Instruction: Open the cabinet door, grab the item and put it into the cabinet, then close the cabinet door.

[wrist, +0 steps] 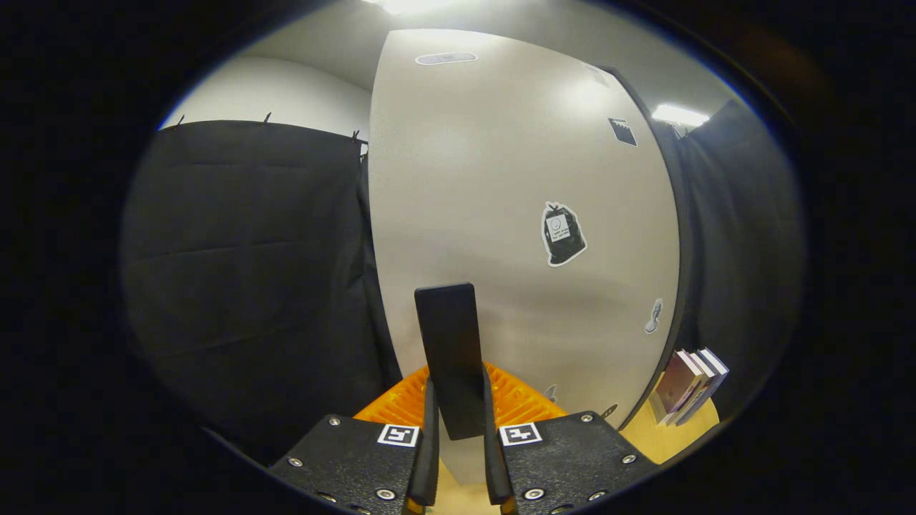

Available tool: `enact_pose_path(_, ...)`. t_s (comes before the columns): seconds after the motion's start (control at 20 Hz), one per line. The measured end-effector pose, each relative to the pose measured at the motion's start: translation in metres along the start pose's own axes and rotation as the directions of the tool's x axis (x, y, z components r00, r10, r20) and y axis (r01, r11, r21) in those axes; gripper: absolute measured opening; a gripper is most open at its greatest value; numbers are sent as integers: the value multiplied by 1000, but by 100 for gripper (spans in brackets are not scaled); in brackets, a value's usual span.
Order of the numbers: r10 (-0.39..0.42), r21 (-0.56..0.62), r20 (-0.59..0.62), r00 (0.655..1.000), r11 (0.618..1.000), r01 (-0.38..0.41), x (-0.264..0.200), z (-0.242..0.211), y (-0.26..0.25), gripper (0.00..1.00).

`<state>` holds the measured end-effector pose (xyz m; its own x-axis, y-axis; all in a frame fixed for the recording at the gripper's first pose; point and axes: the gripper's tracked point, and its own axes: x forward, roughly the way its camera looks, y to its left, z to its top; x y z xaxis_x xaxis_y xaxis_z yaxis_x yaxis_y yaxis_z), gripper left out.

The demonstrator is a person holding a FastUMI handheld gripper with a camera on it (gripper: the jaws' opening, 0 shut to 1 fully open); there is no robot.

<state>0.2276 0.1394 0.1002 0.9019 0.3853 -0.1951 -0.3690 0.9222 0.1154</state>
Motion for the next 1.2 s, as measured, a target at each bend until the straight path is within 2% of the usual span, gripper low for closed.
enact_pose_path(0.4,6,2,10,1000,1000,-6,-13,-1,-10,27)
enact_pose_path(0.8,-36,-8,31,999,999,36,-33,1,-26,26)
enact_pose_path(1.05,-101,-16,51,994,995,102,-42,3,-43,26)
enact_pose_path(1.2,-165,-30,69,984,985,168,-48,6,-60,25)
